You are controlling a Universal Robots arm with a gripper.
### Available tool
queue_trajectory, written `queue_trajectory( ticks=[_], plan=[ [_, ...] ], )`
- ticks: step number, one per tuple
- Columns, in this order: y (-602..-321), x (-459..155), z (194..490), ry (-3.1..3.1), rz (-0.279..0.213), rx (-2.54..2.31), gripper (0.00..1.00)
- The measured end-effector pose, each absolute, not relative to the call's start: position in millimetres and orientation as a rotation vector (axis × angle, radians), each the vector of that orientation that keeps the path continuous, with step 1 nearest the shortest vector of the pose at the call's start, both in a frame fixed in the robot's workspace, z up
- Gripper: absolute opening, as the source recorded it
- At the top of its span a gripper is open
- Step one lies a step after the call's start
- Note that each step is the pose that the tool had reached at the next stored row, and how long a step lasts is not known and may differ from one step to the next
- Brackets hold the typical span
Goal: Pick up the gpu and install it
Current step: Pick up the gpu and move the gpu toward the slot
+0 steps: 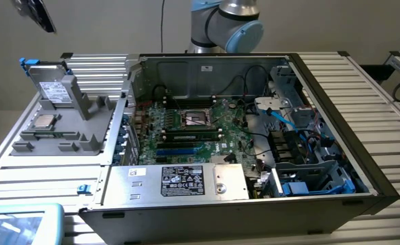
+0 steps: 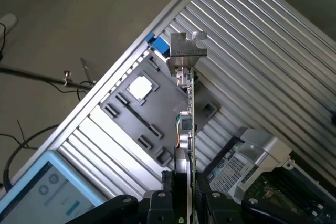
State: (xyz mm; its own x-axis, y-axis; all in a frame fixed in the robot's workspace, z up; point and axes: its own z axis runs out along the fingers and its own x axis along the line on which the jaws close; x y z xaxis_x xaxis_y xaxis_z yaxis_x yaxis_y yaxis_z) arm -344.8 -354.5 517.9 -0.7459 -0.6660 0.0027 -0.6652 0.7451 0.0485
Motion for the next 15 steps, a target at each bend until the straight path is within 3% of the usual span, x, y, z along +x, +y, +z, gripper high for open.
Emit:
queue_trajectory(
  ticks=[15],
  plan=[
    [-352.5, -344.8, 523.9, -2.814, -0.068, 1.32, 0.27]
  ],
)
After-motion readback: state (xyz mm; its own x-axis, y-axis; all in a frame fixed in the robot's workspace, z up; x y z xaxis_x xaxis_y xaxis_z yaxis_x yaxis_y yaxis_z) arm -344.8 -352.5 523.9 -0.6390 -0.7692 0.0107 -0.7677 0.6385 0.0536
